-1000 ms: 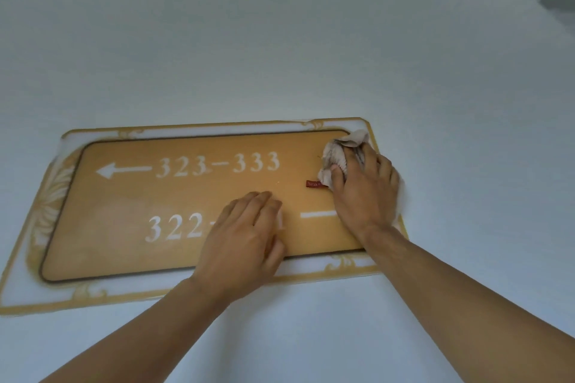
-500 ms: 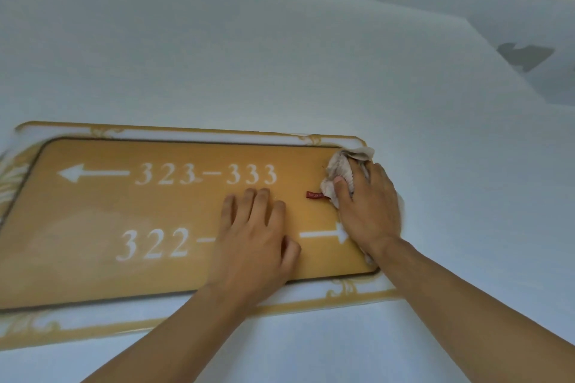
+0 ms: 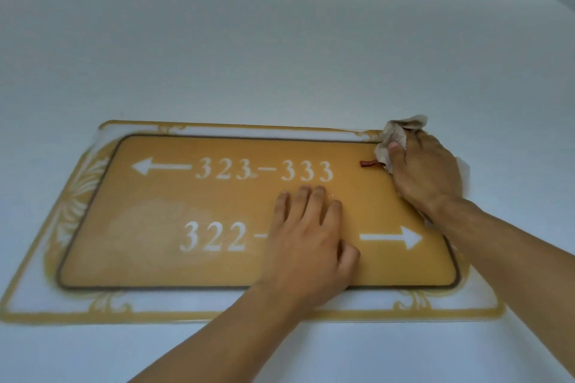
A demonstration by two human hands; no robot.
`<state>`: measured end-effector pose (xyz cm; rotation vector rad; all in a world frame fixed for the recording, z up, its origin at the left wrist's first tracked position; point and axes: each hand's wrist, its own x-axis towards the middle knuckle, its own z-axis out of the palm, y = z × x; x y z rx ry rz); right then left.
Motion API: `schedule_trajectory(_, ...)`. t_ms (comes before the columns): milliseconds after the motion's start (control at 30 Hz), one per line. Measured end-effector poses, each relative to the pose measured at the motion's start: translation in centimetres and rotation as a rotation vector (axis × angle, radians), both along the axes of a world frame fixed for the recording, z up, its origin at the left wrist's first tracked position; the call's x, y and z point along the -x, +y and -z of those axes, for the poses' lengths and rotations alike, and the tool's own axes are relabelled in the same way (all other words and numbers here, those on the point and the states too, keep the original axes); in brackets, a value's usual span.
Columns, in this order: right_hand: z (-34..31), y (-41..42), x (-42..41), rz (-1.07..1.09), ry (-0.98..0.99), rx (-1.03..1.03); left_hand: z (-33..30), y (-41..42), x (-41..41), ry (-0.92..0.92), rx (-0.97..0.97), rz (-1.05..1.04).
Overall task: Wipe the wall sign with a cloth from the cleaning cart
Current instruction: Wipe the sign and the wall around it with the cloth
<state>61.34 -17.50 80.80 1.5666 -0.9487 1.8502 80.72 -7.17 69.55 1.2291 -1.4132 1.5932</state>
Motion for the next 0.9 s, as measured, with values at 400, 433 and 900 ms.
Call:
schedule_trajectory(400, -0.4, 2.0, -5.0, 0.021, 0.040, 0.022, -1.7, 1.5, -3.0, 0.047, 0.048, -0.006)
schedule_trajectory(433, -0.5, 2.1, -5.4, 0.019, 0.039, 0.027, -1.7, 1.5, -3.1, 0.049, 0.051, 0.003)
schedule_trajectory(900, -0.9, 5.7, -10.1, -0.044, 0.075, 0.047, -1.5, 3.2, -6.5, 0.071, 0.081, 0.006)
